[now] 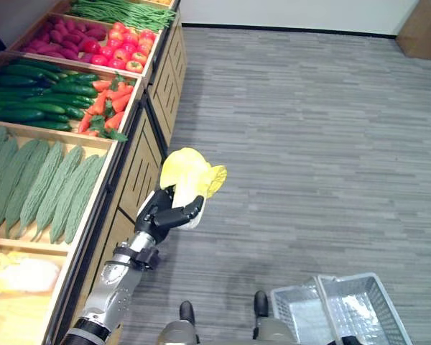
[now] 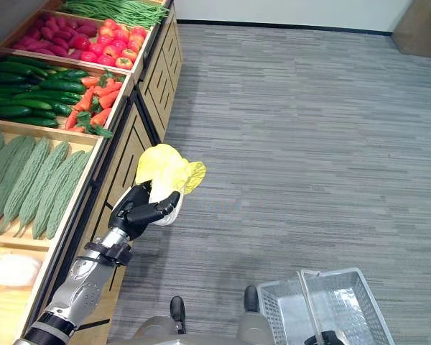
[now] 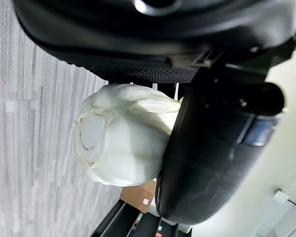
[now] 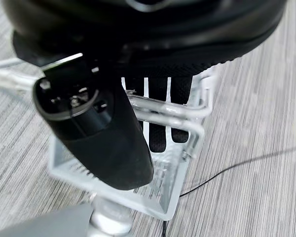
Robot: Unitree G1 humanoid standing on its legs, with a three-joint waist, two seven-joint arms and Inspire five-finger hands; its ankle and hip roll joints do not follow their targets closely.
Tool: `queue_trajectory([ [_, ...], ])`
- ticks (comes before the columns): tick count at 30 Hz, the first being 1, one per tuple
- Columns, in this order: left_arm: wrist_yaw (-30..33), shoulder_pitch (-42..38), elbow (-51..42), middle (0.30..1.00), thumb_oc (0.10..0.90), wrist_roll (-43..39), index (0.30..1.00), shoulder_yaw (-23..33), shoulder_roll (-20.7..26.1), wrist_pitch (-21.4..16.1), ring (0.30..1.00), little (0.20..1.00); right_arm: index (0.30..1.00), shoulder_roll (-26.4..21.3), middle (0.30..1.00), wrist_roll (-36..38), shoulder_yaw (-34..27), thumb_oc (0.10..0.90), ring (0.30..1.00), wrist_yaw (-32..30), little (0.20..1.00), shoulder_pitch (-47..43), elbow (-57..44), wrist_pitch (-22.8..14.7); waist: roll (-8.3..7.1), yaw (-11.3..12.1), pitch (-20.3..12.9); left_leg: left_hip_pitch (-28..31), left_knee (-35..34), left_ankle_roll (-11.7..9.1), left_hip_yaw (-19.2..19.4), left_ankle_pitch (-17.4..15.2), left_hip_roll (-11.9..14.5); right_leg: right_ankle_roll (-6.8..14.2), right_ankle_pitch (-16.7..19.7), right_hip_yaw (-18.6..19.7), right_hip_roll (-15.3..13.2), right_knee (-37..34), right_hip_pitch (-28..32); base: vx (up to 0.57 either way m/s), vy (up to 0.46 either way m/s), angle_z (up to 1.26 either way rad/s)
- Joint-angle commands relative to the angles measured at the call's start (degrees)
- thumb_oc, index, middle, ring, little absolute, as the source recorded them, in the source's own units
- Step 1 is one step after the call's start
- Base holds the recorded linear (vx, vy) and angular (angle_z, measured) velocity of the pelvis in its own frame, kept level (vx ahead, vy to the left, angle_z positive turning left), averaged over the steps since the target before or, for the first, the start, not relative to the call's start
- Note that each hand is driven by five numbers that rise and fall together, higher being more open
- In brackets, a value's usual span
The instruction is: Get the vegetables into the basket
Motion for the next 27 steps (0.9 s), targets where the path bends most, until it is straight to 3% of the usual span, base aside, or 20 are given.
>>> queue_trajectory([
  [1, -2.0, -4.8, -9.1, 0.300, 0.400, -0.2, 0.300, 3.0, 0.2, -6.0, 0.300, 0.300, 0.300, -1.5, 0.300, 0.1, 2.0, 0.400, 0.300, -0.6, 0.300, -1.6, -0.1, -1.1, -0.66, 0.7, -1.9, -0.5, 0.4, -1.9, 0.7, -0.5, 0.2, 4.5, -2.2, 2.2, -2.3, 6.0, 0.7, -0.04, 0.128, -0.33],
  [2, -1.7, -4.8, -9.0, 0.300, 0.400, 0.0, 0.300, 2.9, 0.2, -6.1, 0.300, 0.300, 0.300, -1.3, 0.300, 0.0, 2.3, 0.400, 0.300, -0.6, 0.300, -1.9, -0.3, -1.1, -1.00, 0.5, -1.7, -0.3, 0.4, -1.8, 1.4, -0.6, -0.2, 5.2, 0.3, 2.6, -2.7, 5.9, -0.1, -0.04, 0.068, -0.37],
  [4, -1.3, -5.1, -8.1, 0.300, 0.400, 0.5, 0.300, 3.0, 0.5, -6.3, 0.300, 0.300, 0.300, -1.0, 0.300, 0.2, 2.6, 0.400, 0.300, -0.6, 0.300, -2.2, -0.8, -1.2, -1.07, 0.8, -1.6, -0.3, 0.4, -1.6, 3.1, -0.7, 0.0, 5.5, 1.4, 2.5, -2.8, 6.0, -1.4, -0.06, 0.072, -0.30],
  [6, -1.0, -5.6, -7.5, 0.300, 0.400, 0.8, 0.300, 3.1, 1.0, -6.2, 0.300, 0.300, 0.300, -1.0, 0.300, 0.4, 2.7, 0.400, 0.300, -0.7, 0.300, -2.4, -1.1, -1.1, -0.66, 1.1, -1.2, 0.1, 0.4, -1.3, 4.2, -1.0, 0.4, 5.1, 0.3, 0.2, -2.8, 8.1, -1.6, -0.05, 0.050, -0.41],
  [8, -1.0, -5.5, -7.9, 0.300, 0.400, 1.2, 0.300, 3.5, 1.4, -6.1, 0.300, 0.300, 0.300, -0.9, 0.300, -0.4, 2.9, 0.400, 0.300, -0.8, 0.300, -2.1, -0.8, -1.1, -0.48, 2.0, -1.5, 0.5, 0.4, -1.3, 5.8, -1.1, 0.9, 4.7, -0.2, -4.5, -3.9, 10.0, -0.6, -0.04, 0.010, -0.54],
  [12, -1.3, -5.5, -8.3, 0.300, 0.400, 1.3, 0.300, 3.7, 1.3, -5.9, 0.300, 0.300, 0.300, -0.8, 0.300, -0.7, 2.5, 0.400, 0.300, -0.6, 0.300, -1.5, 0.4, -0.9, -0.89, 2.4, -2.3, 1.1, 0.4, -1.9, 6.4, -1.1, 0.9, 5.2, 0.9, -5.8, -4.8, 7.9, 0.2, 0.03, -0.059, -0.12],
  [21, -1.2, -3.9, -7.6, 0.300, 0.400, 0.5, 0.300, 4.8, 0.1, -5.4, 0.300, 0.300, 0.300, -1.1, 0.300, 0.2, 2.1, 0.400, 0.300, -0.6, 0.300, -0.6, 0.3, -1.3, -0.35, 2.3, -3.4, 1.5, 0.4, -5.1, 5.8, 1.9, 4.2, 3.3, -1.7, -7.7, -1.8, 1.3, 3.5, 0.03, -0.142, -0.08],
  [27, -1.0, -3.3, -7.0, 0.300, 0.400, 0.4, 0.300, 5.0, -1.0, -4.9, 0.300, 0.300, 0.300, -2.6, 0.300, 0.7, 1.6, 0.400, 0.300, -0.4, 0.300, 0.0, 0.9, -1.4, 0.43, 1.8, -4.2, 1.6, 0.4, -6.2, 4.6, 2.8, 5.7, 2.4, -2.6, -9.5, -0.4, -0.9, 5.9, 0.03, -0.101, 0.08],
])
